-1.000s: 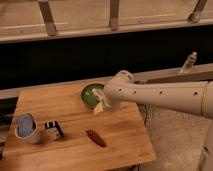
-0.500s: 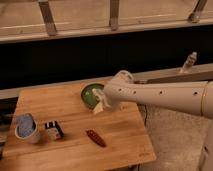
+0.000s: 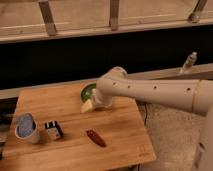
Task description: Knock the eraser over
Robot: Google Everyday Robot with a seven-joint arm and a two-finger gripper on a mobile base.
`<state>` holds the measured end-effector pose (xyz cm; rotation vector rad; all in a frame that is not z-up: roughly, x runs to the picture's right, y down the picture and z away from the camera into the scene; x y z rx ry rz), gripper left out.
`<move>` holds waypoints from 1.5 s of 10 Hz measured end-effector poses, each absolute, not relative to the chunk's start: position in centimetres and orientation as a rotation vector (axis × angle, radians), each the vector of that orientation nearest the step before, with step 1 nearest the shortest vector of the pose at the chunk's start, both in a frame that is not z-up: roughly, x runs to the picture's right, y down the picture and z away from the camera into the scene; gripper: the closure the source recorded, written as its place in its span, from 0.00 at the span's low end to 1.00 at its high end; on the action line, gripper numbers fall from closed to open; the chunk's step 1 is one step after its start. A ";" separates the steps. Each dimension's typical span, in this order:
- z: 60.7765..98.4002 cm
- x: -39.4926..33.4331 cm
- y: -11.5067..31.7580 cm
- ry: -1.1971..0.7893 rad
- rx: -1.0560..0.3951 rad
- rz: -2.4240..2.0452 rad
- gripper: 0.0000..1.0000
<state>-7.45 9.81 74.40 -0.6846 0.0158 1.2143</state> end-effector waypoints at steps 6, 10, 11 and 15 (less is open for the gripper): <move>74.3 -7.8 9.8 0.013 -0.691 1.208 0.20; 72.8 -9.6 11.0 -0.023 -0.723 1.112 0.20; 71.6 -10.6 11.8 -0.051 -0.746 1.075 0.20; 66.6 -15.4 15.3 -0.177 -0.858 0.909 0.20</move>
